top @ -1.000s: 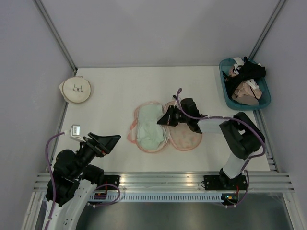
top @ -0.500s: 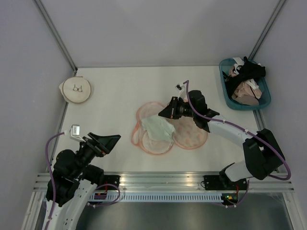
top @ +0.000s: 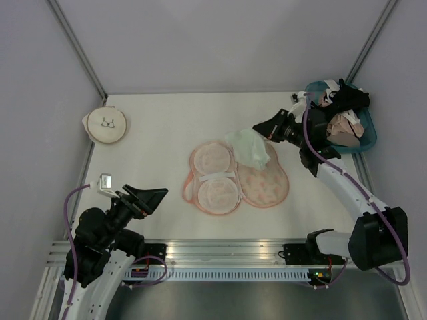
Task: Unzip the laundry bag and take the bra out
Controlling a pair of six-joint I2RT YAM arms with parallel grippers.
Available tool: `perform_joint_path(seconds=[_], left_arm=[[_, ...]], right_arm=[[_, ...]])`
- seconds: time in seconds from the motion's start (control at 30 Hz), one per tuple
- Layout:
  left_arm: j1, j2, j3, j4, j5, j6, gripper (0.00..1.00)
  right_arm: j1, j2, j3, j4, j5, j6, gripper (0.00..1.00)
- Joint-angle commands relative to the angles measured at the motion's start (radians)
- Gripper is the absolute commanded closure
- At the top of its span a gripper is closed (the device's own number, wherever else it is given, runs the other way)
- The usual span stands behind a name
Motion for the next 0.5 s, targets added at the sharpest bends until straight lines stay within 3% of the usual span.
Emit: perform_joint_path(seconds=[0.0, 0.27, 0.47], left_arm=[[0.001, -0.034, 0.029, 0.005, -0.004, 0.019, 0.0], [0.002, -0.014, 0.054, 0.006, 0.005, 0.026, 0.0], [0.001, 0.026, 0.088, 0.003, 0.014, 0.045, 0.0]], right_arm=[[-0.115, -0.035, 0.099, -0.012, -0.032, 0.003, 1.0], [-0.469, 0.058, 0.317, -0.049, 0.061, 0.049, 0.99], [-0.623, 0.19, 0.423, -0.032, 0.233, 0.087, 1.0]])
